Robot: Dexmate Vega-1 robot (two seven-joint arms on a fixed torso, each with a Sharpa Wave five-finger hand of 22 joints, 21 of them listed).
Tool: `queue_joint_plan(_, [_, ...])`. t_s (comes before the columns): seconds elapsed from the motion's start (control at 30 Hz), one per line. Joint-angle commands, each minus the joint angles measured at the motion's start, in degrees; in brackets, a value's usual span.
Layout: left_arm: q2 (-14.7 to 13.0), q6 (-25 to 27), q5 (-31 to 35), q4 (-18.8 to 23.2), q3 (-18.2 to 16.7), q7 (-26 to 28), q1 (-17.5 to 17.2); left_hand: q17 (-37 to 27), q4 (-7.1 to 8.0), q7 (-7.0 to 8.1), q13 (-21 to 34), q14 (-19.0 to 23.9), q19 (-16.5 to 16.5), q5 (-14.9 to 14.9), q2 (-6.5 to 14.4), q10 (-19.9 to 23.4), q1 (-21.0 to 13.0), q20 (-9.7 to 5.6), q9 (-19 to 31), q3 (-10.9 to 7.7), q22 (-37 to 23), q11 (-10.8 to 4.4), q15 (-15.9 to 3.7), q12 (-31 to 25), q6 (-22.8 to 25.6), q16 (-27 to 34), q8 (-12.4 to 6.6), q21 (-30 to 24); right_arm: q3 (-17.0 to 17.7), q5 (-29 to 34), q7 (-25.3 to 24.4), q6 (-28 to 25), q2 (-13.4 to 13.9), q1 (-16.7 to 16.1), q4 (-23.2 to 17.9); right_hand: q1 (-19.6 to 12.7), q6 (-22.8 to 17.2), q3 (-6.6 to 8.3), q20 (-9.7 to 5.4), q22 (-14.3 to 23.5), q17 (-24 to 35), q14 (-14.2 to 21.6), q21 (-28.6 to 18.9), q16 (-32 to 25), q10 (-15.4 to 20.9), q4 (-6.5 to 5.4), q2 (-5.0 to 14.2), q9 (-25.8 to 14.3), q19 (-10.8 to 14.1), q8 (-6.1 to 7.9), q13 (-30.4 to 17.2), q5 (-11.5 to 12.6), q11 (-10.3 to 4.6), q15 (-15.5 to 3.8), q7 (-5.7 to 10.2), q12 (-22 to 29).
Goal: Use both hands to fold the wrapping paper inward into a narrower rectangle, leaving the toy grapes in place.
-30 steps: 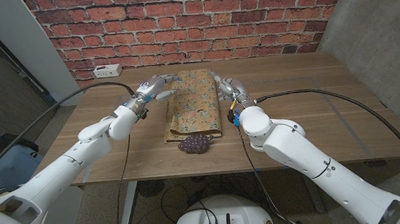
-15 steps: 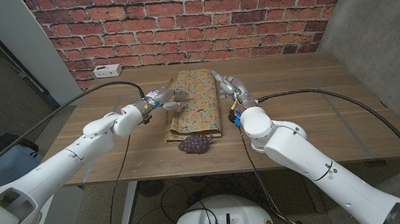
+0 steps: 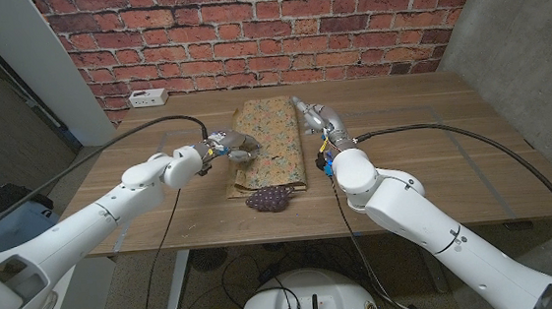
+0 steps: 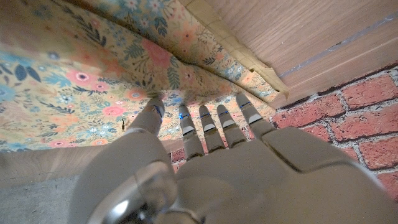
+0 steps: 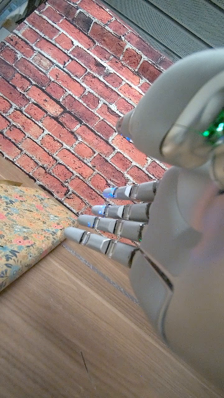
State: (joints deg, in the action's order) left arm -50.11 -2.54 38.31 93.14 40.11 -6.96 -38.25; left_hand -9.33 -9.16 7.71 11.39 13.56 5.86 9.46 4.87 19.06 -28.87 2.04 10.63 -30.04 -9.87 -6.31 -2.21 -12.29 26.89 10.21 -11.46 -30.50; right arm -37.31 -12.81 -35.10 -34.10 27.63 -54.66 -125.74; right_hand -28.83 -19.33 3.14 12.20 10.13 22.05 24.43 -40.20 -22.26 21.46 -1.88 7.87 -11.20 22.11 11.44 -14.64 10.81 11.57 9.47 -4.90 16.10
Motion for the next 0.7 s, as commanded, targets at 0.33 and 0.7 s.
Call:
queue_joint_plan(0.33, [-1.43, 8.84, 3.16, 5.01, 2.59, -10.84, -0.04, -0.05, 0.62, -3.2, -0.44, 4.34, 4.29, 0.54, 2.31, 4.22, -0.79, 0.48, 0.16, -0.6, -0.14, 0.9, -3.42, -0.87, 4.49, 0.65, -0.6, 0.28, -6.86, 9.21, 4.74, -0.83, 0.91, 7.57, 8.81, -9.17, -1.46, 12.08, -6.52, -0.17, -1.39, -10.44, 6.04, 5.16, -3.73, 4.61, 4.15, -0.19, -7.48, 0.55, 0.65, 2.16, -3.46, -4.65, 3.57, -2.69])
queue_joint_plan(0.7, [-2.19, 8.91, 2.05, 5.53, 1.92, -9.68, -1.04, 0.04, 0.28, -3.81, -0.47, 4.75, 4.68, 0.49, 2.33, 4.49, -1.16, -0.37, 0.2, -0.78, -0.15, 0.85, -3.47, -0.62, 5.01, 0.33, -0.37, 0.68, -15.07, 22.03, 5.7, -7.02, -2.64, 16.83, 18.16, -10.61, -4.6, 17.28, -9.28, -0.24, -2.03, -14.51, 7.9, 7.36, -5.0, 4.19, 3.54, -0.21, -9.2, 1.11, 1.14, 2.29, -4.83, -6.82, 3.86, -3.51])
